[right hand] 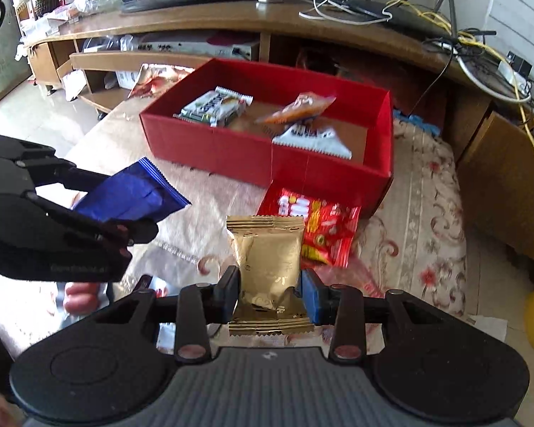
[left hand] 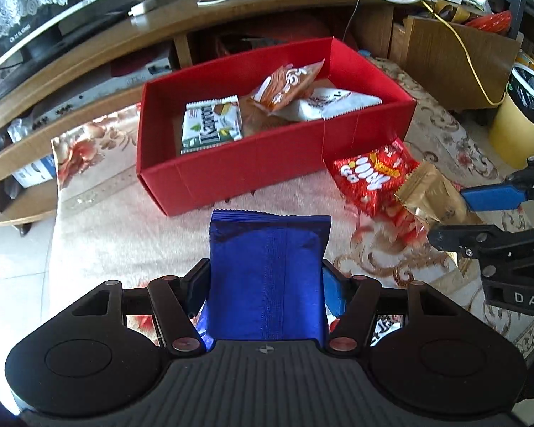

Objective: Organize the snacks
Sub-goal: 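Carry the blue packet and gold packet with both grippers over the red box, then lower both packets into the red box and open both grippers, then move the left gripper toward the pink sausage pack while the right approaches the white packet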

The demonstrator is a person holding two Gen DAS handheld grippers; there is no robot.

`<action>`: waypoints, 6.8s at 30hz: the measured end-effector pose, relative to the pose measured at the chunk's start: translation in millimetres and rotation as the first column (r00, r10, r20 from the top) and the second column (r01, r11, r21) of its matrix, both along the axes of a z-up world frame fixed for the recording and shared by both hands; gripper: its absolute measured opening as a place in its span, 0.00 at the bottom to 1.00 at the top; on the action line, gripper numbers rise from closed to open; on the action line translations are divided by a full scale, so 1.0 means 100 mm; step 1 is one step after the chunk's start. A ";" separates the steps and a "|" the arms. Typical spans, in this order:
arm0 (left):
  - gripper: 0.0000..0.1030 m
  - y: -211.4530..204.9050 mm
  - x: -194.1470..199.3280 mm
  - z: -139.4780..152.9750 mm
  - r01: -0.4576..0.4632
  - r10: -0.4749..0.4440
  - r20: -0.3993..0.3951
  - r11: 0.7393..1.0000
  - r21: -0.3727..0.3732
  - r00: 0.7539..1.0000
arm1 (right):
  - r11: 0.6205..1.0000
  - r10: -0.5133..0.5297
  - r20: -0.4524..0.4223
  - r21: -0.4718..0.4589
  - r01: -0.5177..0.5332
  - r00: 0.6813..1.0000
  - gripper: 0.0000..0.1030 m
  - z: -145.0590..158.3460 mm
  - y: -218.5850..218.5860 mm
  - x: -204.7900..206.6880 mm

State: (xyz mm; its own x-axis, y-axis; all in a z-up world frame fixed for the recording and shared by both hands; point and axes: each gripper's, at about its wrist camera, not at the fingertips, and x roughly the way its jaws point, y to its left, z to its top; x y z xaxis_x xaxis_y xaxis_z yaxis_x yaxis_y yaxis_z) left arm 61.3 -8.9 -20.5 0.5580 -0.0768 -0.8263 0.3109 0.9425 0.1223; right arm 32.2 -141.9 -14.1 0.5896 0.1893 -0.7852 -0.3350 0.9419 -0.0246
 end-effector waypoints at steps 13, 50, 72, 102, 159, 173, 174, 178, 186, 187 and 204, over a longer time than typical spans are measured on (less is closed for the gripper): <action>0.67 -0.14 0.07 0.16 0.005 -0.007 0.085 1.000 0.027 0.996 | 1.000 -0.017 0.064 0.006 0.017 0.998 0.36 0.18 0.01 0.15; 0.67 -0.12 0.95 0.36 -0.093 0.088 0.167 0.995 0.022 0.982 | 0.999 -0.053 0.157 0.002 0.053 0.986 0.36 0.36 0.14 1.12; 0.67 -0.13 1.47 0.00 -0.155 0.148 0.109 0.986 0.059 0.983 | 0.998 -0.054 0.106 0.030 0.051 0.993 0.36 0.02 0.17 1.74; 0.81 -0.06 1.44 0.10 -0.184 0.177 0.121 0.982 0.049 0.977 | 0.994 -0.086 0.106 0.075 0.079 0.991 0.53 0.12 0.08 1.67; 0.88 0.23 -0.44 -0.03 -0.113 0.113 -0.038 0.994 -0.006 0.993 | 0.991 0.126 -0.027 0.056 -0.125 0.992 0.57 0.05 0.44 -0.14; 0.88 0.25 -0.66 -0.20 -0.114 0.116 -0.091 0.993 0.024 0.989 | 0.989 0.147 -0.086 0.038 -0.144 0.985 0.58 -0.10 0.40 -0.29; 0.88 0.25 -0.66 -0.21 -0.112 0.114 -0.092 0.993 0.026 0.989 | 0.989 0.147 -0.088 0.037 -0.144 0.985 0.58 -0.10 0.40 -0.29; 0.88 0.24 -0.68 -0.22 -0.110 0.113 -0.096 0.993 0.036 0.989 | 0.989 0.149 -0.095 0.032 -0.147 0.984 0.58 -0.12 0.41 -0.30; 0.88 0.25 -0.68 -0.23 -0.112 0.115 -0.099 0.993 0.044 0.988 | 0.988 0.151 -0.102 0.028 -0.149 0.983 0.59 -0.14 0.41 -0.30; 0.88 0.25 -0.68 -0.24 -0.112 0.116 -0.100 0.993 0.046 0.988 | 0.988 0.151 -0.104 0.027 -0.149 0.983 0.59 -0.15 0.41 -0.29; 0.88 0.26 -0.69 -0.29 -0.102 0.109 -0.110 0.993 0.066 0.988 | 0.989 0.148 -0.127 0.008 -0.148 0.981 0.62 -0.24 0.42 -0.26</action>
